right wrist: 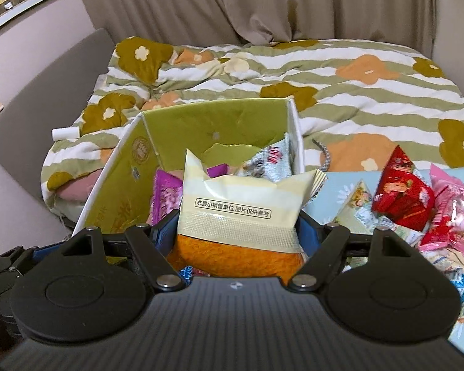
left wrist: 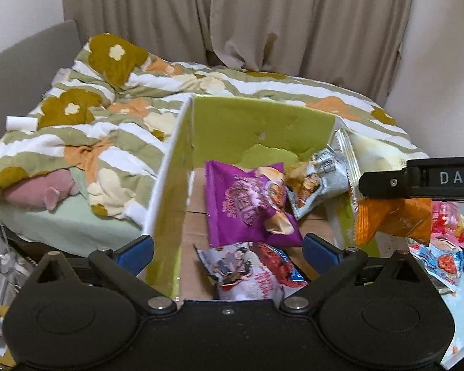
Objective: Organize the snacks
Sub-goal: 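Drop the white-red bag in the box with the left gripper while the right drops its bag, then grasp a shrimp-chip bag with the left gripper while the right grasps a white TATRE bag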
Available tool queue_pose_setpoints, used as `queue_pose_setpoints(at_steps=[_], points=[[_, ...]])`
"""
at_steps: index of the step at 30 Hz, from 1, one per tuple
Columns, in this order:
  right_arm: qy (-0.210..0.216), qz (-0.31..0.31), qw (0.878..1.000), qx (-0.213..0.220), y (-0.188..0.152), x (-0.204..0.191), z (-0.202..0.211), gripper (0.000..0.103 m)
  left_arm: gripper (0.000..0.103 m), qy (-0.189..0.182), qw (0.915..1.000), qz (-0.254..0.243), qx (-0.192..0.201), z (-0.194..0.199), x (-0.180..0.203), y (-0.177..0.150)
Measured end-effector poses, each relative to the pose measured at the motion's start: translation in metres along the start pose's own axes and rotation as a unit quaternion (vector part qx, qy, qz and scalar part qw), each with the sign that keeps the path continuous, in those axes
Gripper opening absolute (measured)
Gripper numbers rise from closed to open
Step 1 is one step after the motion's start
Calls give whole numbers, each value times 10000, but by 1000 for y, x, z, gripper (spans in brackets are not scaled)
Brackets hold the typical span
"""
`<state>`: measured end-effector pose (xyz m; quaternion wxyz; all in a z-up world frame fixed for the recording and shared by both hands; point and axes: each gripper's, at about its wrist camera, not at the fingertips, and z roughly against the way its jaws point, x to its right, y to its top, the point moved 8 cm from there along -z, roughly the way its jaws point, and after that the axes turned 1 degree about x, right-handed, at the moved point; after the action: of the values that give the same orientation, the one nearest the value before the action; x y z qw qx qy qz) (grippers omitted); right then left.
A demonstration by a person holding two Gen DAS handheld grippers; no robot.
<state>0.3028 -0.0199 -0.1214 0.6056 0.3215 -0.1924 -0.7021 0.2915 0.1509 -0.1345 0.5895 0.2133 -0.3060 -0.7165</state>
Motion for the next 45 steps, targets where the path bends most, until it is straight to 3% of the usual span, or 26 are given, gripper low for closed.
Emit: queue_pose_setpoints(at_steps=[10, 12, 23, 36, 45], points=[[438, 245, 9981, -361, 8, -15, -27, 93, 103, 409, 9991, 125, 66, 9, -12, 9], [518, 243, 9974, -446, 6, -16, -35, 100, 103, 429, 9989, 171, 43, 8, -13, 7], [410, 483, 9977, -240, -13, -16, -29, 103, 103, 483, 9986, 188, -46, 13, -13, -1], [291, 517, 9979, 259, -5, -15, 25, 103, 103, 298, 9991, -8, 303, 49, 1, 12], [-152, 233, 9978, 609, -3, 12, 84, 103, 103, -317, 9972, -482, 474, 65, 43, 25]])
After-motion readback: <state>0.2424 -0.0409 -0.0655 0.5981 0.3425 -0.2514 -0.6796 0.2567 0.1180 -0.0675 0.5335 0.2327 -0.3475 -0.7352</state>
